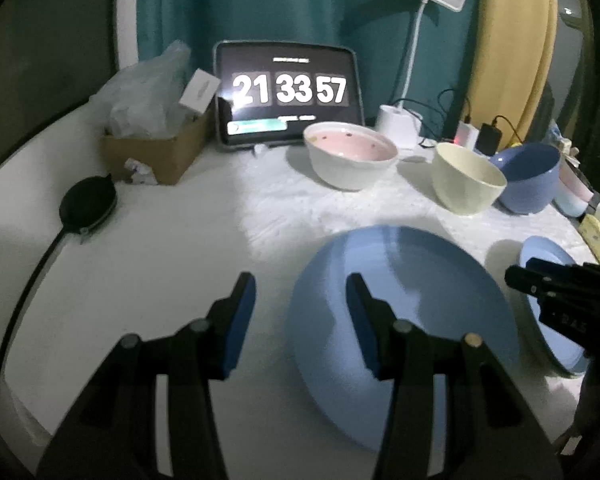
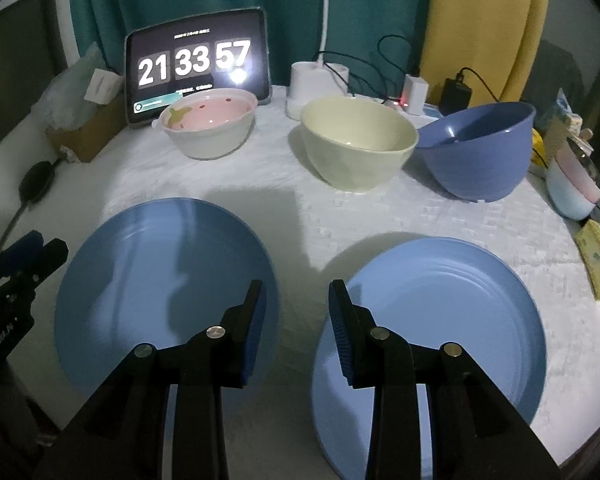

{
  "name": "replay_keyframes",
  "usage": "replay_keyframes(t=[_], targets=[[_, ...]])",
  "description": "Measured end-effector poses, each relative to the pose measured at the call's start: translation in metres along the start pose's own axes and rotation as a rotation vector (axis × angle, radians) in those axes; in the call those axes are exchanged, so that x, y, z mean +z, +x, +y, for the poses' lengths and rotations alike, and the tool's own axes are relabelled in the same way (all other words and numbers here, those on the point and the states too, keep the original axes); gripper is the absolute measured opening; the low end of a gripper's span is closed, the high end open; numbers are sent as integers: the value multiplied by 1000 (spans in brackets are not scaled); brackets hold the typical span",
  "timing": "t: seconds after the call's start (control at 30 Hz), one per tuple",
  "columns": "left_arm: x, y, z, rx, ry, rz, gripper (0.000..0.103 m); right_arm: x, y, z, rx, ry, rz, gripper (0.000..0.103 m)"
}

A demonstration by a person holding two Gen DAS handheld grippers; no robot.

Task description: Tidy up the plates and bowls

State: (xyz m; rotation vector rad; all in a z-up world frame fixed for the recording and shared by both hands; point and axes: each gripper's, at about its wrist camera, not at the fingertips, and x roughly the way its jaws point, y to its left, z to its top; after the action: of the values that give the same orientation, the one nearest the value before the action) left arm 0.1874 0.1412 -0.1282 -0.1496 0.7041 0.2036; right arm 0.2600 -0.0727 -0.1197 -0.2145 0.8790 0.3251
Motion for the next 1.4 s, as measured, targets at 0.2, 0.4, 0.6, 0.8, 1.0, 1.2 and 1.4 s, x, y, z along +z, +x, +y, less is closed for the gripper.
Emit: replay_keyframes(t=[0.2,0.4,0.6,0.8,1.0,1.2,1.4], targets=[[-4,14,3,3,-3,48,49,3,12,5,8,-5,24,34],[-6,25,2,-4,-2,86,49,5,23,9,20,-6,49,34],[-11,37,5,-14,-13,135,49,6,37,14,38,-10,83,34],[-18,45,2,-14,-3,167,49,5,46,18,53,-21,111,34],[-18,44,-2,-27,22,161,48,5,48,19,57,-26,111,34],[-21,41,-12,-65,45,164,47,3,43,21,75,-35,100,33],[-22,37,-11,-75,35,164,46,1,34,21,78,-39,84,33]])
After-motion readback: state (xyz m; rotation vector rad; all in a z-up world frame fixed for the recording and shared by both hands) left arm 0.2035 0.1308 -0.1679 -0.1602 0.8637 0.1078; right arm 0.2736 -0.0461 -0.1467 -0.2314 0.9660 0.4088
